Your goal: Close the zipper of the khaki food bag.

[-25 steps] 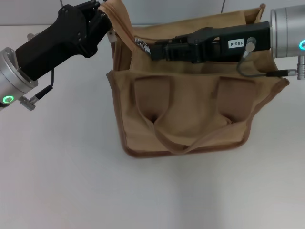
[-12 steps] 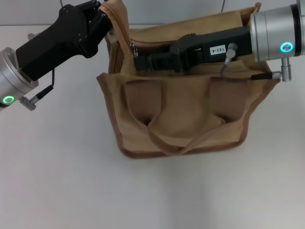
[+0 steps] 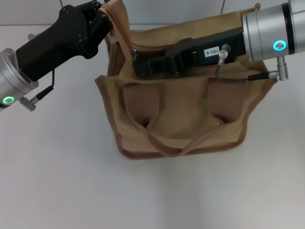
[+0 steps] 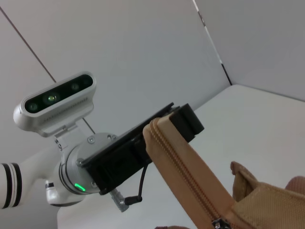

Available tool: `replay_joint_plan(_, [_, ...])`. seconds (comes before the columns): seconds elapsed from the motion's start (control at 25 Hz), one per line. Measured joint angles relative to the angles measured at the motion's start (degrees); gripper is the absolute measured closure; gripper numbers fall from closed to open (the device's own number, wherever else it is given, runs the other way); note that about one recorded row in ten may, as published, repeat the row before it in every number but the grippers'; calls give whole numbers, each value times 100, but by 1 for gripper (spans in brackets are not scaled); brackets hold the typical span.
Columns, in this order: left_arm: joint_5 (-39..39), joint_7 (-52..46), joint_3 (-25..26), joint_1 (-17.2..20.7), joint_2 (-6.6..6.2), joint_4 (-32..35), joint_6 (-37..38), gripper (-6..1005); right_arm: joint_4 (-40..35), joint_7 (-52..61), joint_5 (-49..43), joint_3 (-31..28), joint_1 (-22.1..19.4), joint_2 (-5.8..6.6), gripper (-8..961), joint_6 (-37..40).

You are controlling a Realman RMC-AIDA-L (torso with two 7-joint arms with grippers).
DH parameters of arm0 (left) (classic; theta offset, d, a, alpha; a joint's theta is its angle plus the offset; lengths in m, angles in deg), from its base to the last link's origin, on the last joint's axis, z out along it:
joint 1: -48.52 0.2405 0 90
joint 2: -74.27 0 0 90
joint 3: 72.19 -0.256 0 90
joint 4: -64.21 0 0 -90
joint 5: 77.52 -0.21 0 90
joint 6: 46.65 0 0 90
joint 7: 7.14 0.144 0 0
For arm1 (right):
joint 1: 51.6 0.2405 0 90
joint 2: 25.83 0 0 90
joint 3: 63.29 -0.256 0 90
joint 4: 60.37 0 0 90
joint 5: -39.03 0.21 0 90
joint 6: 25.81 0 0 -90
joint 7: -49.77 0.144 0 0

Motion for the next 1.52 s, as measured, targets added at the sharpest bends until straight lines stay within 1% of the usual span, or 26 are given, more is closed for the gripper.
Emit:
replay_joint_plan(0.52, [5, 0, 2, -9, -1, 1, 20, 971, -344, 259, -104, -49, -54, 11, 840, 319])
replay_joint_plan(0.84, [29, 0, 2, -9, -1, 1, 23, 971, -813, 535, -113, -115, -117, 20, 843, 524])
replay_joint_plan(1.16, [31, 18, 1, 2, -1, 0, 22, 971, -815, 977, -282, -404, 172, 121, 873, 779])
replay_joint_plan(1.32, [30, 26, 1, 8, 6, 0, 22, 971, -792, 1064, -402, -484, 229, 141, 914, 802])
replay_joint_plan(1.36, [31, 27, 1, 9, 7, 0, 22, 971, -787, 1079, -395, -652, 230, 143, 924, 821])
replay_joint_plan(1.4, [31, 27, 1, 9, 8, 0, 21, 971, -787, 1079, -395, -652, 230, 143, 935, 821])
replay_joint_plan(1.52, [31, 27, 1, 9, 8, -5, 20, 971, -739, 1139, -367, -999, 263, 174, 955, 932])
